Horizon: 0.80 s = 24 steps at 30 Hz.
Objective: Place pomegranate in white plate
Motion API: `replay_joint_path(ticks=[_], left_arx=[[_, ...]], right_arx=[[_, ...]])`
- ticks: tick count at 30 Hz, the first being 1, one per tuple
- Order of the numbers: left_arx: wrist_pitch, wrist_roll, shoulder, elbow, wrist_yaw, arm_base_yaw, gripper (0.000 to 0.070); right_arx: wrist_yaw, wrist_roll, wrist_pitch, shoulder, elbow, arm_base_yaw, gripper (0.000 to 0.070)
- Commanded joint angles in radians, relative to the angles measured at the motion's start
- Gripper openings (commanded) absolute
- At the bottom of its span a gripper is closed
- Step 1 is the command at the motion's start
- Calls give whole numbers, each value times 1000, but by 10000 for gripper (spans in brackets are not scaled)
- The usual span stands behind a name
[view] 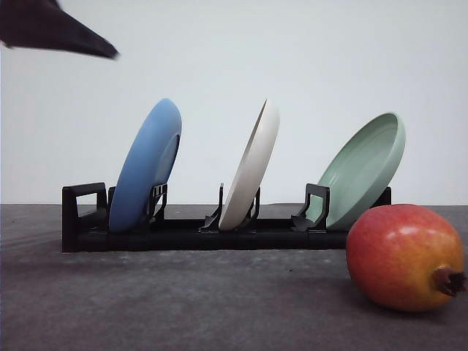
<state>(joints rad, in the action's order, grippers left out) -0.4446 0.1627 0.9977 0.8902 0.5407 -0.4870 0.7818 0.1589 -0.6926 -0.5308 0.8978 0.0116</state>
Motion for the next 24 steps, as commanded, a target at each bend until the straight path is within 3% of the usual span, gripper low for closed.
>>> replay_joint_path(ticks=[1, 10, 16, 24], left_arx=[[13, 6, 71, 57, -77, -34, 629], [-42, -16, 476, 403, -268, -168, 630], [-89, -27, 689, 622, -368, -210, 630], [-55, -27, 804, 674, -389, -222, 629]], right_arx=[[0, 13, 8, -3, 18, -1, 625], [0, 13, 8, -3, 18, -1, 625], [0, 13, 8, -3, 18, -1, 625], [0, 13, 8, -3, 18, -1, 625]])
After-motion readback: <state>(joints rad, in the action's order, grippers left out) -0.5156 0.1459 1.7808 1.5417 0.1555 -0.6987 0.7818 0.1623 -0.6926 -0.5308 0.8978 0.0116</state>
